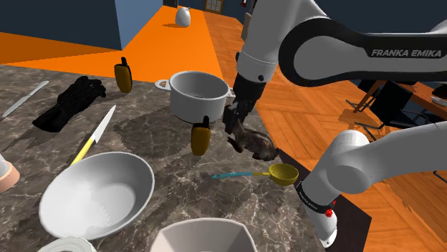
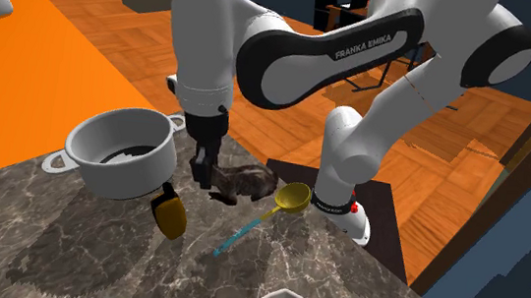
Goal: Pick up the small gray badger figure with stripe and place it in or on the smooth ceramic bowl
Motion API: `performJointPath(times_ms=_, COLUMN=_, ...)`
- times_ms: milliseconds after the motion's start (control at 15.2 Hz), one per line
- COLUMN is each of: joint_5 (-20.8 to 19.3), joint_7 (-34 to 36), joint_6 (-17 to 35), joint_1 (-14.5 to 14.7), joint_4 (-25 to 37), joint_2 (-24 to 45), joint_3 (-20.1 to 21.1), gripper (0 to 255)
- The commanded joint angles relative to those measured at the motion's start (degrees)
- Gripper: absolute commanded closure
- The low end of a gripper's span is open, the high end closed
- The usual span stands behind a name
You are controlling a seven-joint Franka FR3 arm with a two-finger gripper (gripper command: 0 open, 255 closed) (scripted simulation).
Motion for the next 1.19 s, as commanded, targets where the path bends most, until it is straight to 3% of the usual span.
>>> performJointPath(times_ms=0, joint_5=-0.2, joint_7=0.1, joint_6=-1.6, joint_1=-0.1, joint_4=1.4, joint_2=-0.2, joint_3=-0.3, gripper=255)
performJointPath(times_ms=528, joint_5=-1.2, joint_7=0.3, joint_6=-7.6, joint_1=-0.5, joint_4=7.6, joint_2=0.0, joint_3=-1.5, gripper=255)
performJointPath(times_ms=1122, joint_5=-3.1, joint_7=12.5, joint_6=-3.8, joint_1=-2.4, joint_4=22.1, joint_2=17.2, joint_3=10.6, gripper=255)
